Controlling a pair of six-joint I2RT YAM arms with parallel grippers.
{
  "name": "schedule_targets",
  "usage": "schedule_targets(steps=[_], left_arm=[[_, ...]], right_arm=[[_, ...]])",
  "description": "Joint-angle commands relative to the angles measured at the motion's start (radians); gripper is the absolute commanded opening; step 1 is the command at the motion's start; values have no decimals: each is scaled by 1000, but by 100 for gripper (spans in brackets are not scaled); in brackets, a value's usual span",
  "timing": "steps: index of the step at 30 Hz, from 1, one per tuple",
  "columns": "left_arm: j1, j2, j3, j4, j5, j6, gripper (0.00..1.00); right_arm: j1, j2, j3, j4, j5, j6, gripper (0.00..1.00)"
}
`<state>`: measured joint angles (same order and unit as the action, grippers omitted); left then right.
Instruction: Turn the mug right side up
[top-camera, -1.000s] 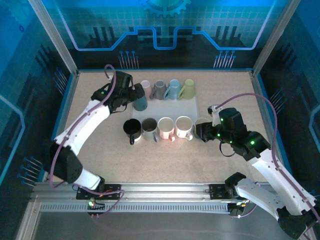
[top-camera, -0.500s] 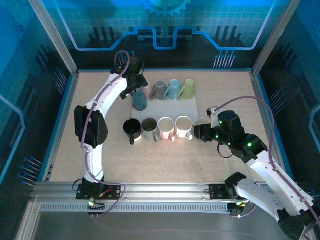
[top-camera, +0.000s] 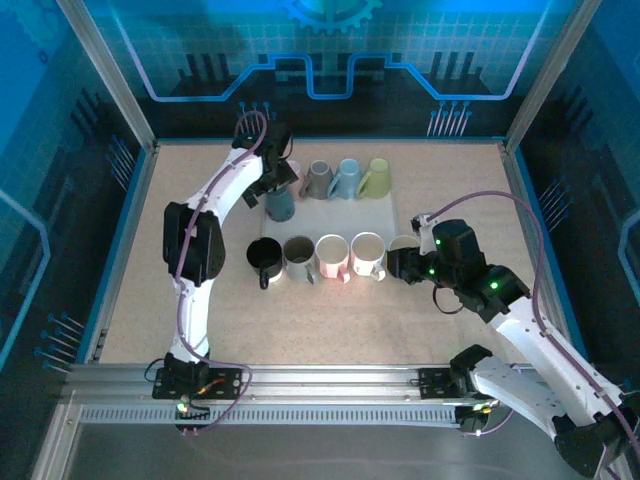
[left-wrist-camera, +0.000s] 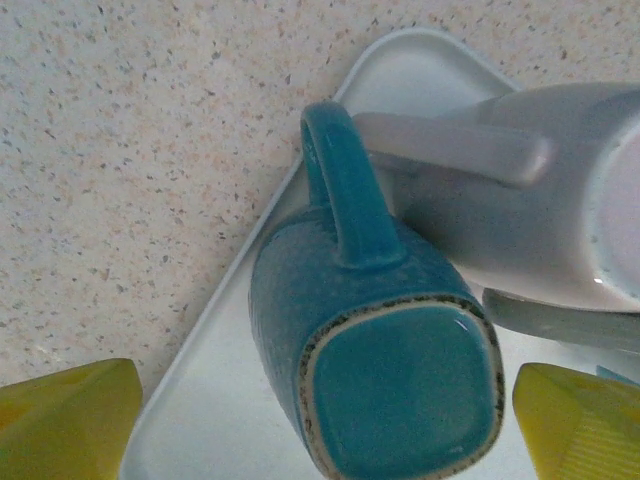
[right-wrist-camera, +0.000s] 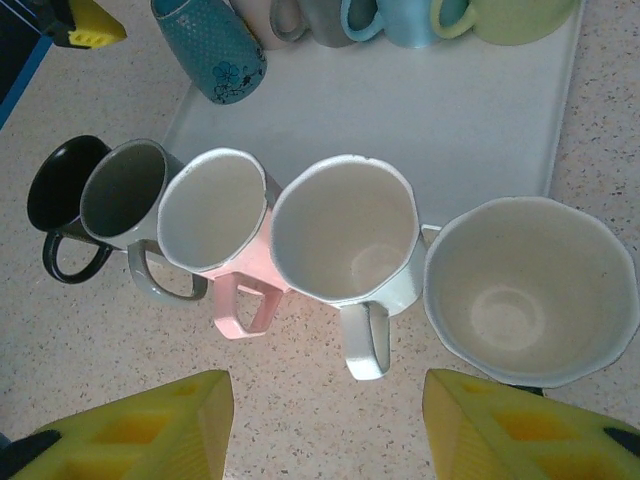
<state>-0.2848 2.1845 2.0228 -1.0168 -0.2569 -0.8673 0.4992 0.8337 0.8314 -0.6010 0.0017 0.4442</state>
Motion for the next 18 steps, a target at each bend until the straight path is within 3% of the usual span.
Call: schedule_targets(steps=[1, 18], left_arm=[[9, 16, -8, -10, 25, -25, 94], [13, 109, -18, 1, 44, -46, 88]], right_arm=[[-20, -3, -10, 30, -19, -8, 54], [-29, 4, -28, 45, -72, 16, 54]])
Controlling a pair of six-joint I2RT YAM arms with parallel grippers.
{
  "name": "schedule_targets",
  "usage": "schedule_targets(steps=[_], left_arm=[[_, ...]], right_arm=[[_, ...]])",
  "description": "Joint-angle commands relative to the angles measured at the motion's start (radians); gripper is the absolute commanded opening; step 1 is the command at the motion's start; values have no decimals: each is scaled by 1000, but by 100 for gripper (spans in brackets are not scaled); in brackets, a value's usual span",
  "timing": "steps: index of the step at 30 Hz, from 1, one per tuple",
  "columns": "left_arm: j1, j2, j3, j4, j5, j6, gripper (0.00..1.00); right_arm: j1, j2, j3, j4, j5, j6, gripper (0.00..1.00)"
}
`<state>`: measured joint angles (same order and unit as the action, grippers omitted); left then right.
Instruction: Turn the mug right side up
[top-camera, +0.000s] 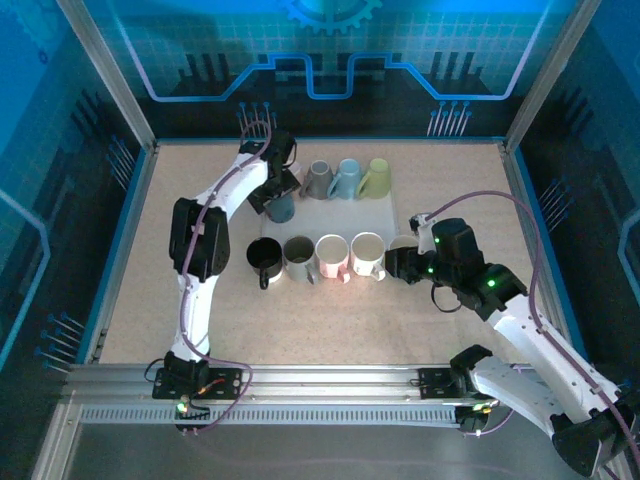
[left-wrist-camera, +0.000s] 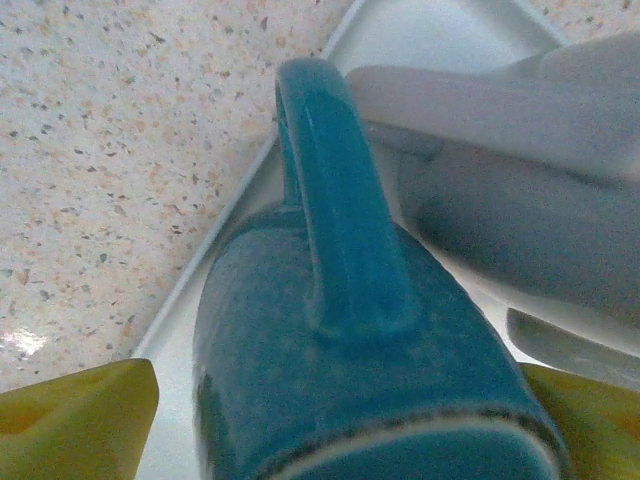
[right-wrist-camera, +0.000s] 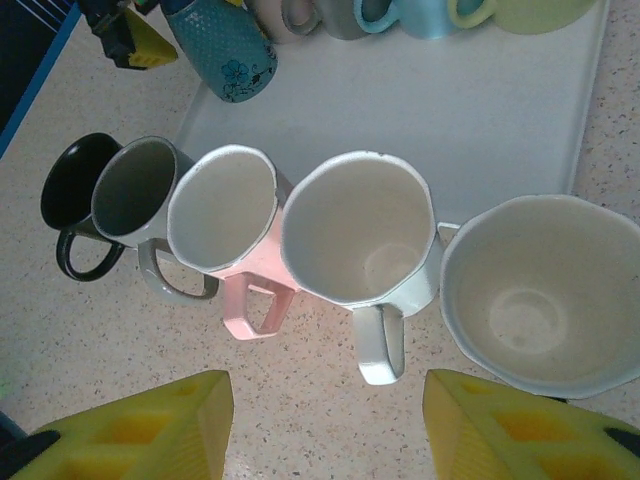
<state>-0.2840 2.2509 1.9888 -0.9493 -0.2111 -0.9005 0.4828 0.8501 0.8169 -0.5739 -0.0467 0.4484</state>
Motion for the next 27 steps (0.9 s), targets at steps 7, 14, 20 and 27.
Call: schedule_targets(steps=[7, 14, 20, 27], left_arm=[[13, 23, 38, -82, -34, -2, 67], [13, -82, -11, -88, -63, 21, 59], [7, -295, -132, -53, -107, 73, 59], [-103, -674, -327, 149, -223, 341, 58]], right_arm=[[-12, -37, -10, -7, -18, 15, 54], [-11, -65, 0, -38, -21, 25, 54], [-9, -100, 8, -63, -17, 26, 54], [-5, -126, 54, -95, -13, 19, 54]])
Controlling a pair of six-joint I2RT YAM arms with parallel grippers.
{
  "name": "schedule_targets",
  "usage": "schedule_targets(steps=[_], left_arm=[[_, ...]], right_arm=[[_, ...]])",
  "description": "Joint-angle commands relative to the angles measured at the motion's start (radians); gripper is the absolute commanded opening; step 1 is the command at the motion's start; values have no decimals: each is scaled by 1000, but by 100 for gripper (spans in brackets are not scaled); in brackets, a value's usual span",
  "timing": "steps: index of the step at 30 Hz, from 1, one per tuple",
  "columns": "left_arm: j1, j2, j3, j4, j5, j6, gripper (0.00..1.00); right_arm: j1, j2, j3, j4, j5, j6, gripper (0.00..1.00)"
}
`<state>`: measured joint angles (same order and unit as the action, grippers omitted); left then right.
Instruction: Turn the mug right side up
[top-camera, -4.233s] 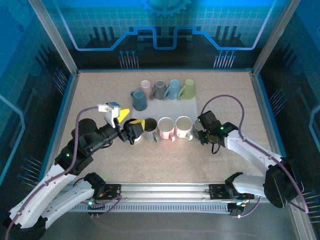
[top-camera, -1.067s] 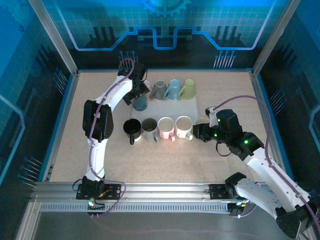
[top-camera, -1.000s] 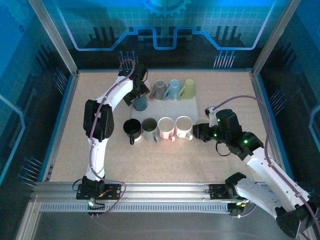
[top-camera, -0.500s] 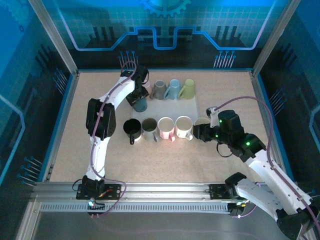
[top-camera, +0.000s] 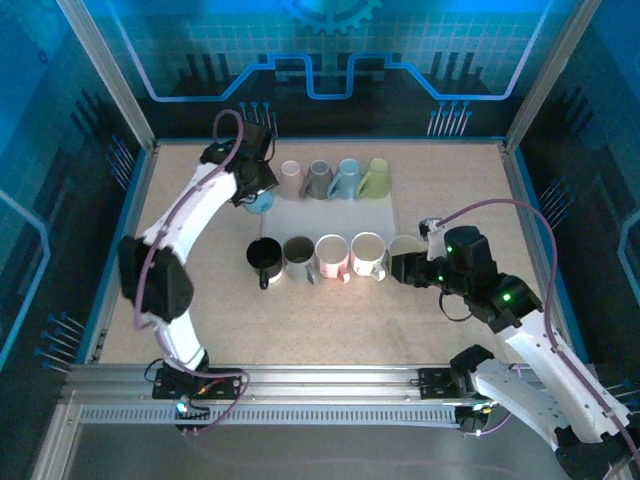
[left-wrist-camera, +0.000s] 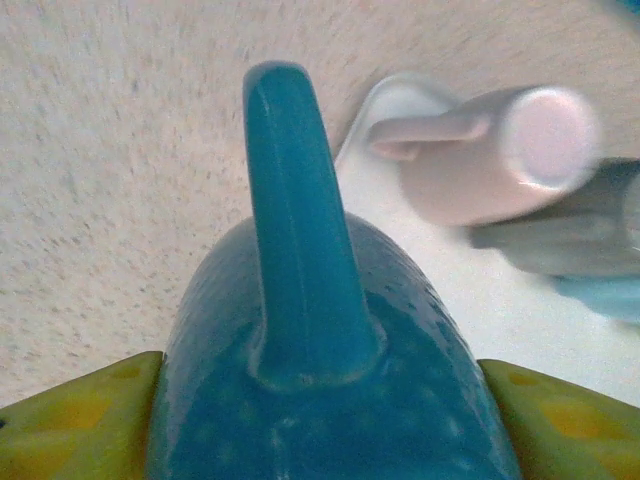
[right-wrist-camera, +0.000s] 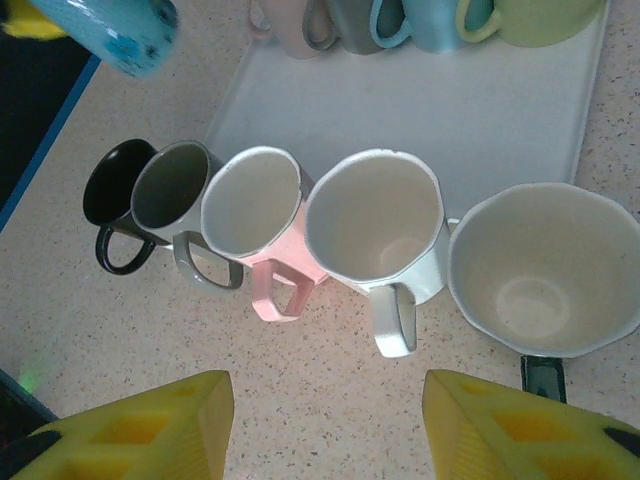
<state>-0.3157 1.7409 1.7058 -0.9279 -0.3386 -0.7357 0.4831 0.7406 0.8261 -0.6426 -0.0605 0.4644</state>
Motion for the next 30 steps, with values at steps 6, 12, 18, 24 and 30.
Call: schedule_targets(steps=[6, 12, 18, 24, 30], left_arm=[[-259, -540, -395, 636, 77, 753, 48], [-344, -733, -599, 879, 128, 1034, 39], [-479, -843, -754, 959, 201, 1499, 40], [-616, -891, -912, 1061, 120, 1943, 35], [-680, -898, -996, 1184, 56, 2125, 32]], right_arm=[[-5, -20, 118, -55, -5, 3, 54], [-8, 7, 213, -127, -10, 43, 54], [-19, 38, 302, -168, -76, 184, 52], [-50, 65, 323, -131, -267, 364, 51], [-112, 96, 196, 121, -600, 671, 50]])
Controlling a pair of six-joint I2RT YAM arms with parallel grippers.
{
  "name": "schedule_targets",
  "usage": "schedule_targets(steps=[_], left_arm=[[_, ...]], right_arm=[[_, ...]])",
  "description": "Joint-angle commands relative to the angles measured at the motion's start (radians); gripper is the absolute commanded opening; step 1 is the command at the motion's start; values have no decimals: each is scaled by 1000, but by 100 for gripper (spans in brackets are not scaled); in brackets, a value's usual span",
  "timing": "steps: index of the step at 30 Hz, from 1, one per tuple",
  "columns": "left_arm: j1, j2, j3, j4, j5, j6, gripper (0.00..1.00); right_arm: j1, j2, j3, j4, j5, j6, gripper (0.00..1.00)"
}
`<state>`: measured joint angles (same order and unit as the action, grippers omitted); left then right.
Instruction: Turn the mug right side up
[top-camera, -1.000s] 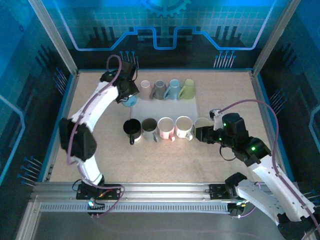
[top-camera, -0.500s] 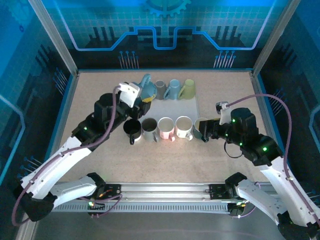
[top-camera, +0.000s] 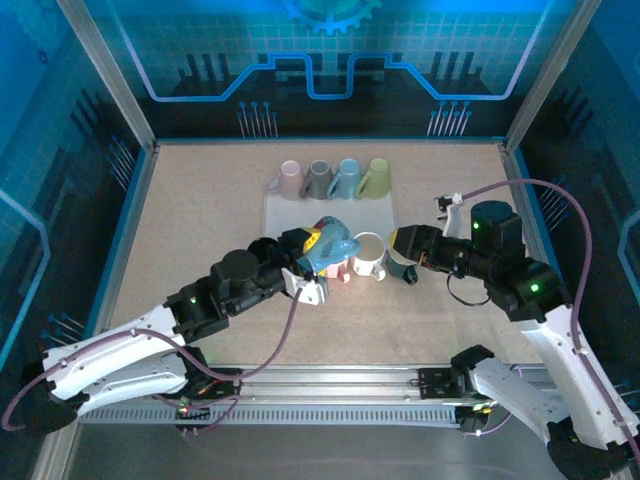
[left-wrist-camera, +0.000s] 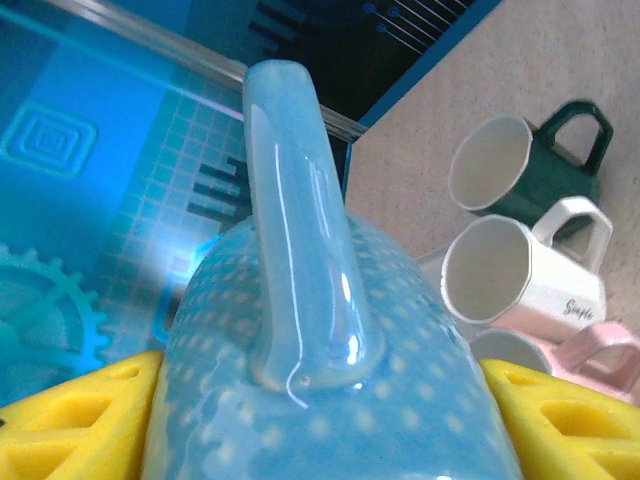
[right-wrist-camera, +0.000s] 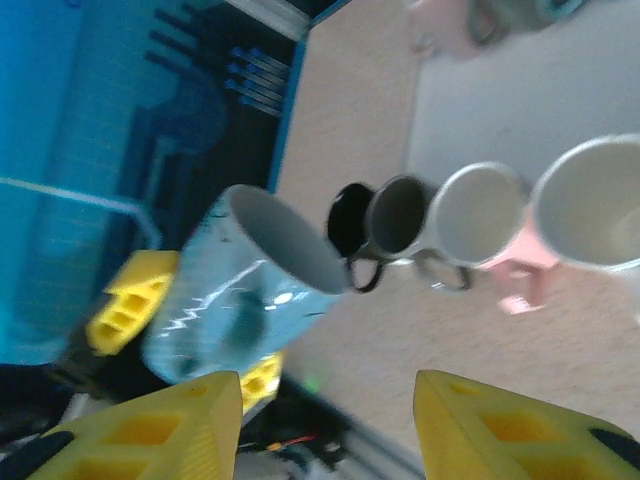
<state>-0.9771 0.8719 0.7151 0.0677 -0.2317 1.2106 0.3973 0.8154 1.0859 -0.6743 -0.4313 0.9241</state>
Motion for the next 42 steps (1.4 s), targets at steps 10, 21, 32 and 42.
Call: schedule_targets(steps=[10, 21, 32, 42], left_arm=[[-36, -28, -44, 203, -65, 277, 31], [-70, -37, -55, 167, -65, 330, 29], [-83, -36, -60, 173, -66, 344, 29], [-92, -32, -64, 144, -66, 357, 32]], right_arm=[[-21, 69, -269, 627, -417, 447, 54], [-3, 132, -250, 572, -522, 326, 53], [9, 156, -324, 677, -535, 361, 51], [57, 182, -325, 753, -525, 401, 41]])
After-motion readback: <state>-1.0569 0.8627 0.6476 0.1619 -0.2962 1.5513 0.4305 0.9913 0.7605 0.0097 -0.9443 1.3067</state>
